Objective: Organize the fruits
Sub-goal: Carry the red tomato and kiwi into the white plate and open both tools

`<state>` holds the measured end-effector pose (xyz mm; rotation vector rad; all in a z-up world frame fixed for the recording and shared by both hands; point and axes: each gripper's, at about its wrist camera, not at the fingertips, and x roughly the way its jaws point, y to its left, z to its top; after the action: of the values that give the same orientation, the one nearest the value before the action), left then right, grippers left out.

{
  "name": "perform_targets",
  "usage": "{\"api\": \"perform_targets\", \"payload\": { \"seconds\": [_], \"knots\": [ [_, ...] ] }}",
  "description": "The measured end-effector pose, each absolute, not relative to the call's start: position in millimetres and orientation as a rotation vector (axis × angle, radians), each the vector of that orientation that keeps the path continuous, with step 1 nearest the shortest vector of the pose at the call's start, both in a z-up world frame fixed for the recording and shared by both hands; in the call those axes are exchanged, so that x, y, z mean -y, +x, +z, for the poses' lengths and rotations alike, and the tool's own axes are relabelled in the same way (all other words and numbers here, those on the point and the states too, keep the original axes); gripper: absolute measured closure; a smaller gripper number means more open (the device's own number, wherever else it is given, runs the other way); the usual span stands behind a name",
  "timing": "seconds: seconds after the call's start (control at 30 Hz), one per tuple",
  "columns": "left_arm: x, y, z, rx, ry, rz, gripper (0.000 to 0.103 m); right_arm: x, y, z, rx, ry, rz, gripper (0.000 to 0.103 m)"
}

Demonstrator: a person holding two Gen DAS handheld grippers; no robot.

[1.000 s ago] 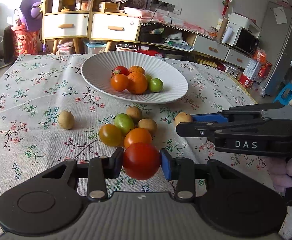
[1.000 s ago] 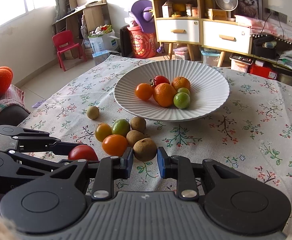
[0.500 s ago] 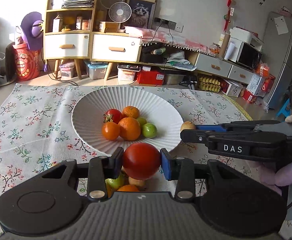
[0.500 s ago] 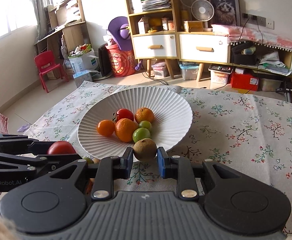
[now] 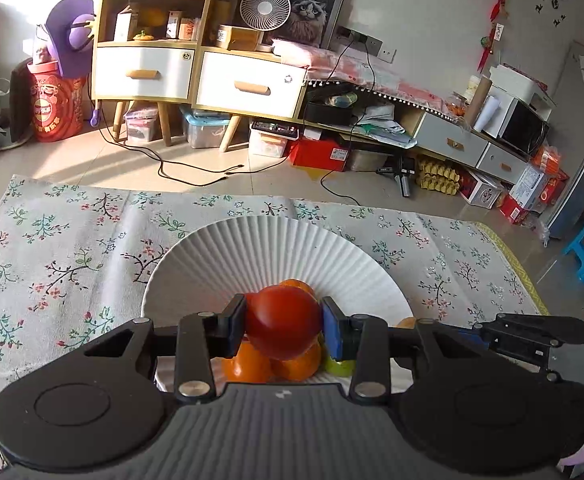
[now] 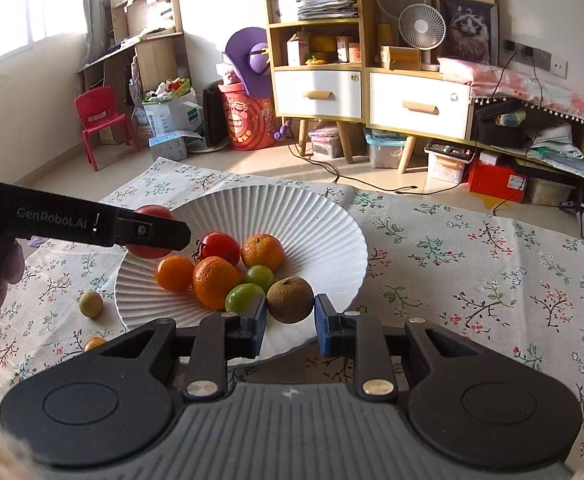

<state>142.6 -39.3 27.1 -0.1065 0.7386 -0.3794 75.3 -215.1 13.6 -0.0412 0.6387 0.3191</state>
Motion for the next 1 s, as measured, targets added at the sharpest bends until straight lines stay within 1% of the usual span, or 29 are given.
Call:
{"api": "perform_targets", "payload": {
  "seconds": [0.43, 1.0],
  "knots": [
    [52, 200, 6, -0.809, -0.103, -0.343, 0.066, 218, 105, 1, -0.643, -0.053, 0.347, 0.080],
    [55, 204, 8, -0.797, -0.093, -0.378, 0.066, 208, 123, 0, -0.663, -0.077, 0.361, 0.079]
  ]
}}
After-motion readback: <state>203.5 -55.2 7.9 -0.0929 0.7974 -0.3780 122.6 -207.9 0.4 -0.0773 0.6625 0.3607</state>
